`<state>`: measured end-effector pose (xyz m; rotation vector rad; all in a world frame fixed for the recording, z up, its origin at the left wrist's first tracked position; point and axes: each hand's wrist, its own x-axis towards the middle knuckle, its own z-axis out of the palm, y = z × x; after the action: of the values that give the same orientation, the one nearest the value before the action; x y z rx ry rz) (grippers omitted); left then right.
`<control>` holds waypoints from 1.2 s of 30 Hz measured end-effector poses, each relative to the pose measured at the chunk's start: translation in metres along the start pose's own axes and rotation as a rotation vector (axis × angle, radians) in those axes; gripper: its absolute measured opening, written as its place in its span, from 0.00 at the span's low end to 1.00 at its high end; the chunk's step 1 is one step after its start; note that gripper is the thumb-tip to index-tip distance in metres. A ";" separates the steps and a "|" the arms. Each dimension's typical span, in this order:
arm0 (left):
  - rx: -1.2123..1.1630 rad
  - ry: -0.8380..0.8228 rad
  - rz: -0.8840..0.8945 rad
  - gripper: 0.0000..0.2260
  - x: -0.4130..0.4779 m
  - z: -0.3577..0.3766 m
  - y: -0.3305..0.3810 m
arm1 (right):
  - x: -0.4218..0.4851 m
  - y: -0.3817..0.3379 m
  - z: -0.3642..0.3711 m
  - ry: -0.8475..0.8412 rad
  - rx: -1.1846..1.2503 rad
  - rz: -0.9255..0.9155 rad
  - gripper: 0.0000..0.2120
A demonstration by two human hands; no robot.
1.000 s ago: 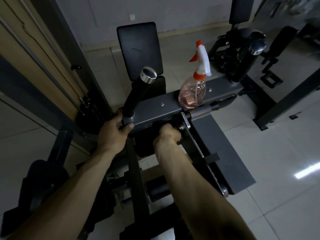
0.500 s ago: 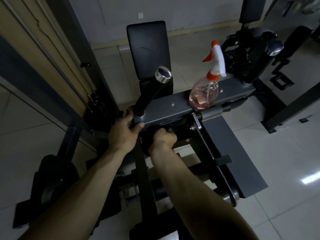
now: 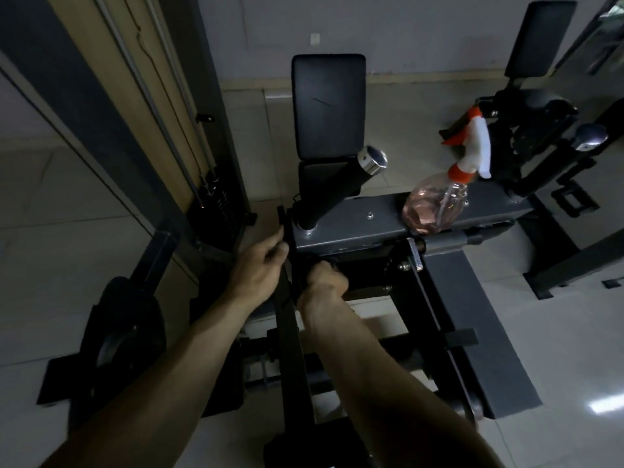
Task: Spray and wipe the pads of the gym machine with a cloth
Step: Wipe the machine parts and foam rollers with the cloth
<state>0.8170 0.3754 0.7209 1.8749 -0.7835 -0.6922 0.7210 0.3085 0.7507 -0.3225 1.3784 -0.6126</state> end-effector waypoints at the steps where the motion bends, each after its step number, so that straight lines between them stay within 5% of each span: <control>1: -0.049 0.077 -0.067 0.19 -0.008 0.002 -0.010 | -0.004 0.004 -0.002 -0.016 -0.147 -0.011 0.18; 2: -0.118 0.165 -0.175 0.17 -0.018 0.004 -0.018 | -0.003 0.007 0.001 0.001 -0.359 -0.095 0.19; 5: -0.405 0.278 -0.582 0.08 -0.039 0.015 -0.036 | -0.003 0.012 -0.005 -0.178 -0.029 0.051 0.19; 8: -0.808 0.136 -0.812 0.21 -0.050 0.021 -0.021 | -0.008 0.025 -0.008 -0.263 0.000 0.097 0.16; 11: -1.074 0.082 -0.764 0.27 -0.058 0.029 -0.010 | -0.015 0.024 -0.012 -0.270 -0.221 0.072 0.18; 16: -1.204 0.209 -0.676 0.19 -0.061 0.048 -0.003 | -0.018 0.001 -0.030 -0.351 -0.670 -0.113 0.02; 19: -1.143 0.356 -0.714 0.15 -0.049 0.053 -0.004 | -0.017 -0.013 -0.039 -0.362 -1.046 -0.487 0.03; 22: -0.945 0.627 -0.809 0.11 -0.032 0.053 -0.007 | -0.017 -0.034 -0.052 -0.090 -1.321 -1.104 0.05; 24: -0.866 0.601 -0.796 0.10 -0.023 0.061 -0.001 | -0.016 -0.047 -0.056 -0.038 -1.376 -1.413 0.18; 28: -0.827 0.473 -0.645 0.17 -0.025 0.085 0.045 | -0.007 -0.051 -0.051 -0.185 -1.975 -1.183 0.44; 36: -0.614 0.355 -0.562 0.20 0.031 0.057 0.028 | -0.005 -0.058 -0.052 -0.179 -2.044 -1.226 0.46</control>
<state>0.7881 0.3103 0.7207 1.5642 0.1961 -0.7948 0.6576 0.2716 0.7770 -2.8489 0.9974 0.1873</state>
